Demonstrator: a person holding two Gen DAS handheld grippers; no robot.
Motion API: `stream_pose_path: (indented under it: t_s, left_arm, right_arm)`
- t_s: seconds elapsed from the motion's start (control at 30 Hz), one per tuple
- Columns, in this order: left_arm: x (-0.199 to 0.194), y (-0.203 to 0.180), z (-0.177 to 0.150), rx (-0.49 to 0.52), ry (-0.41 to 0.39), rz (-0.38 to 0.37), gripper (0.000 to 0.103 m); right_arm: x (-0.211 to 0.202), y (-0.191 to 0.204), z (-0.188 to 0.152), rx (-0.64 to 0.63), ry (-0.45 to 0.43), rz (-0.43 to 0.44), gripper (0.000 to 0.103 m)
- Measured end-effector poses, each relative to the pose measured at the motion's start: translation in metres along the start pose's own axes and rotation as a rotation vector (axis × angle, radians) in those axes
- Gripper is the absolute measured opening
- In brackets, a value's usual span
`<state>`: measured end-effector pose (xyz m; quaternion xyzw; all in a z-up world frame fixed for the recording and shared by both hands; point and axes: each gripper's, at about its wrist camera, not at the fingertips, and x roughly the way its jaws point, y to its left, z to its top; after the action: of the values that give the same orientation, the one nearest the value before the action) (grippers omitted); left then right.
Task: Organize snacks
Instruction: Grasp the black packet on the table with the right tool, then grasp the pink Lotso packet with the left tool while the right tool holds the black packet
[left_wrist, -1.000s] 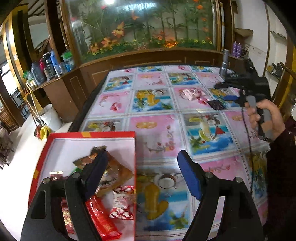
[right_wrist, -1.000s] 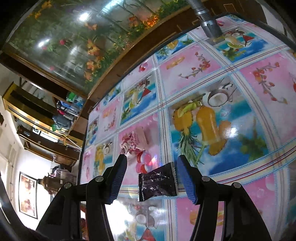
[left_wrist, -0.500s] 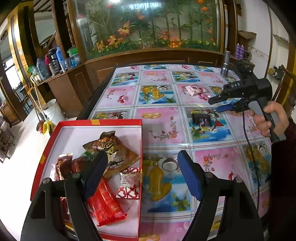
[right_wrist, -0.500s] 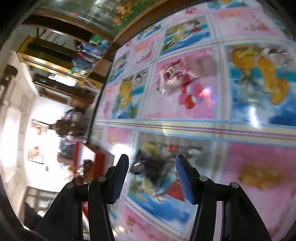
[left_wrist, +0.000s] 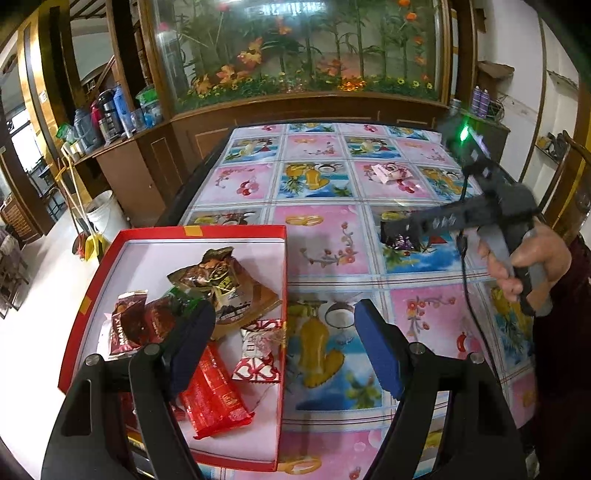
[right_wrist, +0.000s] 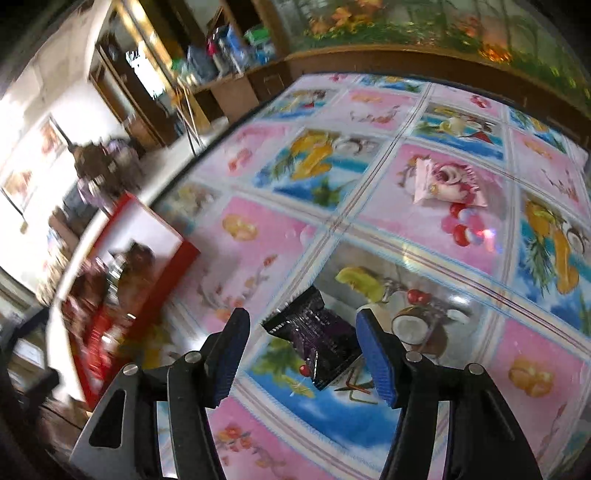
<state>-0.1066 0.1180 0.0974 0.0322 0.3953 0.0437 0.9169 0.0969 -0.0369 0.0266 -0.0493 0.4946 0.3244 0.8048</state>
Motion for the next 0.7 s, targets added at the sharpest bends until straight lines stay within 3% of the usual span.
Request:
stream_pose_path:
  t_s: [0.23,0.33,0.4,0.6,0.7]
  left_arm:
    - [-0.002,0.005,0.000,-0.010,-0.001,0.004,0.078]
    - [-0.001,0.006,0.000,-0.007,0.004,0.003,0.078]
    - [0.000,0.005,0.001,-0.003,0.008,0.007,0.078]
    - [0.013,-0.011,0.012,0.014,0.030,-0.018,0.078]
    - [0.024,-0.025,0.032,0.063,0.030,-0.026,0.078]
  right_arm:
    - [0.018,0.005,-0.008,-0.065,0.019,-0.098,0.059]
    - [0.016,0.003,-0.010,-0.082,0.030,-0.141,0.041]
    - [0.012,-0.008,-0.009,-0.031,0.045,-0.119,0.032]
    - [-0.003,-0.039,-0.013,0.068,0.020,-0.116,0.026]
    - [-0.017,-0.080,-0.014,0.231,-0.012,-0.116,0.026]
